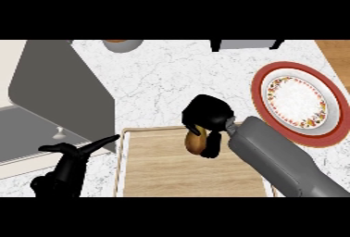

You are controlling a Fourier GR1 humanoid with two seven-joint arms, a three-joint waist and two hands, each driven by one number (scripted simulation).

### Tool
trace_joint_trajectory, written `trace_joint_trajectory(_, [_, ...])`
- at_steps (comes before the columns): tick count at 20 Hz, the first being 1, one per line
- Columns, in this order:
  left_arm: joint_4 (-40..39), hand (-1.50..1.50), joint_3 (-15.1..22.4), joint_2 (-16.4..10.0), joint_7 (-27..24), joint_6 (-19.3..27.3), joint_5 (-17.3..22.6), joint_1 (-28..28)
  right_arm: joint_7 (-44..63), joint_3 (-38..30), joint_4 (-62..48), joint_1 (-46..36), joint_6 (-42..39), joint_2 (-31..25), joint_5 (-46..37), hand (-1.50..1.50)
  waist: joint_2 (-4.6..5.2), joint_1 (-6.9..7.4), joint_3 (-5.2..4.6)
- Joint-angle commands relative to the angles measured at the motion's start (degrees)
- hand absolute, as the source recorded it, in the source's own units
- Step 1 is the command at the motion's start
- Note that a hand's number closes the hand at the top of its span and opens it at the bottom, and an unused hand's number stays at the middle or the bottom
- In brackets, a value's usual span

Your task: Pick the pear from the tray and place it in the plate

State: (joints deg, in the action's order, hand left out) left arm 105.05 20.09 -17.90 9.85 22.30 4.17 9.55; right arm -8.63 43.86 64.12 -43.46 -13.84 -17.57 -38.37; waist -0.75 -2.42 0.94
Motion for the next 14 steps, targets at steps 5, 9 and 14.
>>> trace_joint_trajectory(5, [-4.9,0.0,-5.2,-0.8,3.4,2.4,1.3,1.1,18.4,-19.9,-5.0,6.3,18.2,-4.7,3.0,1.5,0.99,-2.24,-0.88])
trace_joint_trajectory(9, [-6.5,0.0,-6.4,-1.6,5.4,1.2,2.1,-1.2,23.2,-21.6,2.3,8.1,23.7,-3.3,1.6,1.5,0.59,-0.99,-0.96])
trace_joint_trajectory(14, [-8.1,0.0,-6.0,-0.7,3.4,0.9,2.2,-1.3,30.3,-27.5,9.3,5.8,31.4,-6.1,-2.1,1.5,0.48,-1.17,-1.07])
